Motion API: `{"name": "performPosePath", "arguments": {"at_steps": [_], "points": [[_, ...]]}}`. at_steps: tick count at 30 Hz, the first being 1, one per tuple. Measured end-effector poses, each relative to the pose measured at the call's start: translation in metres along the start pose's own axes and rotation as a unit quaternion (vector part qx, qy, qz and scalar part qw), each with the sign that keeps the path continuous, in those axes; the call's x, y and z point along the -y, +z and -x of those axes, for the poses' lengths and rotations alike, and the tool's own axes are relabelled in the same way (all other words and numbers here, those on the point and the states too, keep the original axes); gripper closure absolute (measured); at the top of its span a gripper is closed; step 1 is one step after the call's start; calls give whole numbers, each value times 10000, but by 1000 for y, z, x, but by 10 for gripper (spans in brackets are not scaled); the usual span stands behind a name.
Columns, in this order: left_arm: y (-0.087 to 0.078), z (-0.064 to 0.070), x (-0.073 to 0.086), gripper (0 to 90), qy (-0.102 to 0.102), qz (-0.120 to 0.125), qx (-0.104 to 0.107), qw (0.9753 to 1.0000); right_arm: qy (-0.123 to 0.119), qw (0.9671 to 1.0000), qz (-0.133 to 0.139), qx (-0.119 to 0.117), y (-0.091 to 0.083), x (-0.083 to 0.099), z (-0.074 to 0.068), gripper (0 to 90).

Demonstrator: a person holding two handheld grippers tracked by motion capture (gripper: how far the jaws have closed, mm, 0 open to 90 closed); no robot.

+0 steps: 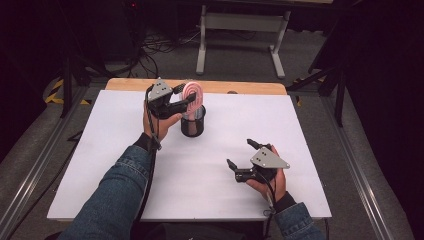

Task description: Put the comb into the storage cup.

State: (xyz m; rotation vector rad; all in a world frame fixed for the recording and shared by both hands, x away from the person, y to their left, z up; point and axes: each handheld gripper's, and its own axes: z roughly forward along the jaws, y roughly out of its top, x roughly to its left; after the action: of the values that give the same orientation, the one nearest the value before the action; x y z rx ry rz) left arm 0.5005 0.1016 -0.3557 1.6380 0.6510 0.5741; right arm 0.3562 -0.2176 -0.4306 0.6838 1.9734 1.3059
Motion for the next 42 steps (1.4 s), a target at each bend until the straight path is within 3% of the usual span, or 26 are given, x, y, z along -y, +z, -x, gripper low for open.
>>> {"name": "performPosePath", "arguments": {"at_steps": [11,25,32,42], "points": [[-7,1,-7,475,239,-61,-56,9997,-3,10000,6,12,0,0,0,83],[-20,5,-16,414,544,-82,-207,9983,10,10000,30,28,-1,0,0,82],[-27,6,-20,321,728,-76,-209,9971,8,10000,32,2,-1,0,0,80],[-32,3,-16,179,665,-91,-183,9976,-10,10000,23,-14,0,0,-1,79]]}}
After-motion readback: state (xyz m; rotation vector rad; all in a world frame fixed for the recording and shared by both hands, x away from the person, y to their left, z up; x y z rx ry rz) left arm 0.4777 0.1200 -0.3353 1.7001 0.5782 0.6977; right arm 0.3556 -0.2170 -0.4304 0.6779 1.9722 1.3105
